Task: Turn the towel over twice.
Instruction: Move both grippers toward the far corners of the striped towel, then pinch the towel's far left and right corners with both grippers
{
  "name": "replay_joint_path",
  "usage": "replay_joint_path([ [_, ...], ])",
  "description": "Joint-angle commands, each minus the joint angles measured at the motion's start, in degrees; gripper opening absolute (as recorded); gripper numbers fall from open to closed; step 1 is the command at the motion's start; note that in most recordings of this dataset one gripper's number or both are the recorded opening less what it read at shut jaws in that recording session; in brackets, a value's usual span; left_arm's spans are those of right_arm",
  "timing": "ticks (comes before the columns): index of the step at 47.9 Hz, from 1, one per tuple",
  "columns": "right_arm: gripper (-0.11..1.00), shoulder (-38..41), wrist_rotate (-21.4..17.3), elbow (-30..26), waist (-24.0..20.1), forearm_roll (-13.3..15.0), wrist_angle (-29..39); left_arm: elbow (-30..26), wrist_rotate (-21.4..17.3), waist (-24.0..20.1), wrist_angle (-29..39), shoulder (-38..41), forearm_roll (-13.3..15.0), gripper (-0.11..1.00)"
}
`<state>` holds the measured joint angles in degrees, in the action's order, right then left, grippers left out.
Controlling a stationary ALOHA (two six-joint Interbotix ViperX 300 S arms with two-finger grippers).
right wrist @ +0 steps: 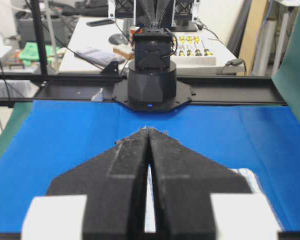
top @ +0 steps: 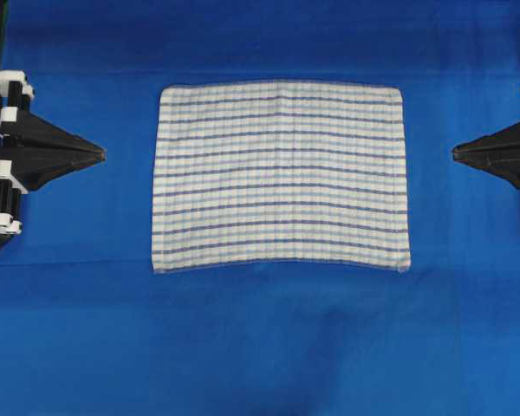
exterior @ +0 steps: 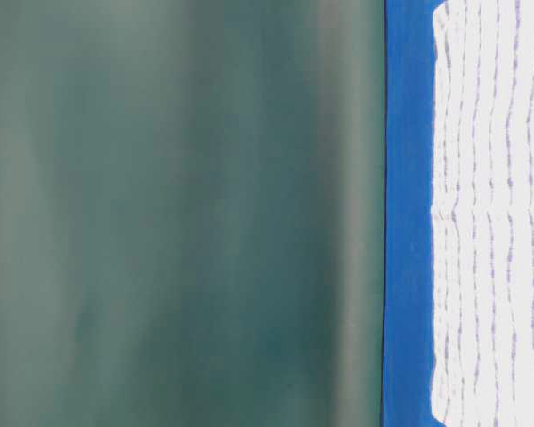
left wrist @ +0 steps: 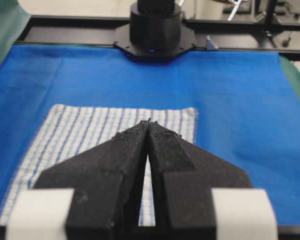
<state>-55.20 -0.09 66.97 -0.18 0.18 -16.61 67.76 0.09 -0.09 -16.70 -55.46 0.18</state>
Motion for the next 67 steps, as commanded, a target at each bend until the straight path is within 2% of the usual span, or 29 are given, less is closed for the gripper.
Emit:
replay_joint_path([
  [1, 0.00, 0.53, 0.79, -1.05, 0.88, 0.00, -0.35, -1.23, -1.05, -0.44, -0.35, 0.62, 0.62, 0.00],
  [12, 0.00, 1.67, 0.44, -1.93, 6.94, 0.00, 3.78, -1.32, -4.48, -2.90, -0.70, 1.58, 0.62, 0.00],
  [24, 0.00, 5.89, -0.18, -1.32, 17.40, -0.09, 5.98, -0.79, -5.10, -11.25, -0.79, 5.98, 0.79, 0.00],
  [32, 0.01, 10.02, -0.18, -1.05, 22.59, -0.26, 6.15, -0.79, -5.27, -15.21, -1.14, 11.51, 0.79, 0.02],
  [34, 0.01, 11.34, -0.18, -0.97, 23.55, -0.26, 6.15, -0.70, -5.45, -16.08, -1.32, 12.74, 0.79, 0.08],
  [37, 0.04, 13.71, -0.18, -1.05, 24.79, -0.26, 6.24, -0.53, -5.45, -17.67, -1.93, 15.03, 0.79, 0.22],
  [45, 0.53, 21.97, -0.09, -1.23, 28.30, -0.26, 5.80, 0.35, -5.45, -22.32, -6.06, 22.06, 0.88, 0.73],
  [47, 0.61, 24.87, -0.09, -1.41, 29.27, -0.26, 5.71, 0.53, -5.45, -23.12, -7.21, 24.08, 0.88, 0.83],
  [48, 0.62, 25.93, -0.09, -1.49, 29.71, -0.26, 5.63, 0.53, -5.54, -23.47, -7.73, 25.22, 0.88, 0.86],
  [50, 0.59, 28.21, -0.09, -1.67, 30.23, -0.26, 5.36, 0.62, -5.63, -24.08, -8.79, 27.42, 0.88, 0.89],
  [54, 0.56, 32.52, -0.09, -2.11, 31.11, -0.26, 4.22, 0.26, -5.71, -25.58, -11.16, 32.61, 0.88, 0.87],
  [67, 0.57, 44.47, -0.09, -4.04, 32.87, -0.09, -1.32, -1.49, -5.71, -29.71, -18.54, 47.11, 0.88, 0.87],
])
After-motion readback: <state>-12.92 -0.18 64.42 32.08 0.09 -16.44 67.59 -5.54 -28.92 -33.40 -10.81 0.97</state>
